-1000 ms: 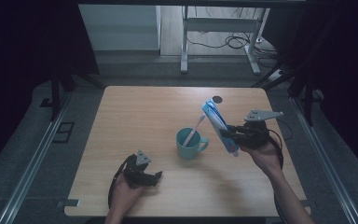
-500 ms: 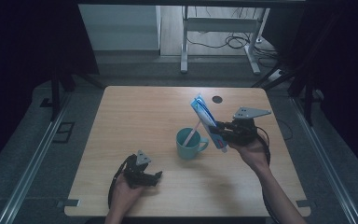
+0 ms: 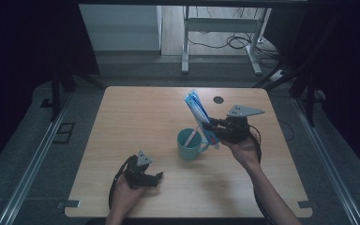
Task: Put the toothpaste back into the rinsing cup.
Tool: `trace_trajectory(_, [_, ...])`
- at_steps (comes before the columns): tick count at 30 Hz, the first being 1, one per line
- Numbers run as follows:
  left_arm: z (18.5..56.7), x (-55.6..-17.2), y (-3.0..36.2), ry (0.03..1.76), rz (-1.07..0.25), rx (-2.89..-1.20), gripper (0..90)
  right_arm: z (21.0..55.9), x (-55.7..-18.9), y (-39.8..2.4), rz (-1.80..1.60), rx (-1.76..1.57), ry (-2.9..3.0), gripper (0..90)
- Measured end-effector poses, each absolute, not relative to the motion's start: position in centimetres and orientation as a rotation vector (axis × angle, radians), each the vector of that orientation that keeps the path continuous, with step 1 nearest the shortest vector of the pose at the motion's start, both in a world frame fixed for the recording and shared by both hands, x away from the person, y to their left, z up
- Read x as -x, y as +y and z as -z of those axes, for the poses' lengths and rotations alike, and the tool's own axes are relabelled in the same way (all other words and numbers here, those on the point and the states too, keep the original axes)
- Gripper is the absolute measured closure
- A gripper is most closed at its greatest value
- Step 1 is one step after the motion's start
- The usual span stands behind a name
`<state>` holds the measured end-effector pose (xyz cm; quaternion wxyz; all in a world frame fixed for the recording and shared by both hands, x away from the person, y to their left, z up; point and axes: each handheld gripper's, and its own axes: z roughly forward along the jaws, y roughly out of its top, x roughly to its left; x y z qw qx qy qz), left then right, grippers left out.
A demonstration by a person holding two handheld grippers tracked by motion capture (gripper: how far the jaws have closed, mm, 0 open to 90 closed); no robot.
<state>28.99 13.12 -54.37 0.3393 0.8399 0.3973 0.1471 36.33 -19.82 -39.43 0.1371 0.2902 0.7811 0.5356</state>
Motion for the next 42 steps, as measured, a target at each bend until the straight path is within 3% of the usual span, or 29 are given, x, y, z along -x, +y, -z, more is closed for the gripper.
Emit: trace_trajectory(42, [54.3,-29.0,13.2,1.029,-0.385,-2.199,12.7,42.0,-37.4,-12.9,-1.597,-0.782,2.196,72.0])
